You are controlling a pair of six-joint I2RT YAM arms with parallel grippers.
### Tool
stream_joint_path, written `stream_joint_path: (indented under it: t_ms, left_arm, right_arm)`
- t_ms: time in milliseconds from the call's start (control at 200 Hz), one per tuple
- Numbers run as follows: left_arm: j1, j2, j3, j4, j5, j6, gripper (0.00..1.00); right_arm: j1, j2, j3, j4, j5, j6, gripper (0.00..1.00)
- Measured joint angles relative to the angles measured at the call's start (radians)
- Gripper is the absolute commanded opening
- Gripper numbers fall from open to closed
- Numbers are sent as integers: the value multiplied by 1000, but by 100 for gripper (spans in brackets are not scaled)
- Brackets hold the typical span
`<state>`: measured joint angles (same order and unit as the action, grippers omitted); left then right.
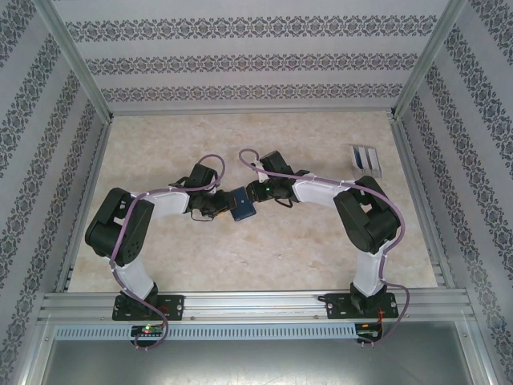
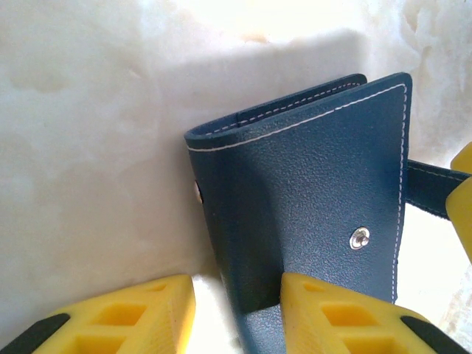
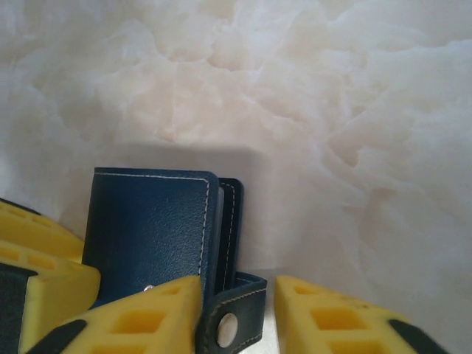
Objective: Put the credit cards into the card holder
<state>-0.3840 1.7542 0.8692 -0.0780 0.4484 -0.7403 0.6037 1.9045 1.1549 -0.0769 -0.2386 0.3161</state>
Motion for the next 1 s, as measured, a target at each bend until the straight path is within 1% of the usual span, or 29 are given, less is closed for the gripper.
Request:
stream_joint_path:
  t_ms: [110, 155, 230, 335, 400, 470, 605, 699, 809, 894, 929, 999]
  left_arm:
    - [0, 0, 0, 0, 0, 0, 39]
    - [0, 0, 0, 0, 0, 0, 40]
    - [0, 0, 0, 0, 0, 0, 40]
    - [0, 0, 0, 0, 0, 0, 40]
    - [0, 0, 0, 0, 0, 0, 40]
    - [0, 0, 0, 0, 0, 0, 39]
    - [0, 0, 0, 0, 0, 0, 39]
    - [0, 0, 0, 0, 0, 0, 39]
    - [0, 0, 0, 0, 0, 0, 39]
    - [0, 0, 0, 0, 1, 0, 39]
    - [0, 0, 0, 0, 1, 0, 39]
    - [0, -3, -1, 0, 0, 0, 39]
  right_arm:
    - [0, 0, 0, 6, -14, 3, 36]
    - [0, 0, 0, 7, -14, 3, 31]
    - [-6, 0, 0, 6, -19, 3, 18]
    - [-13, 0, 0, 6, -26, 10, 12]
    - [-13, 0, 0, 6, -31, 13, 12]
    - [-15, 0, 0, 6, -36, 19, 21]
    - [-15, 0, 0, 6, -45, 27, 30]
    - [-15, -2, 0, 6, -50, 27, 30]
    - [-15, -8, 0, 6, -56, 28, 20]
    - [-16, -12, 0, 6, -64, 24, 5]
    - [-18, -13, 0, 6, -69, 24, 3]
    - [-19, -13, 0, 6, -79, 25, 3]
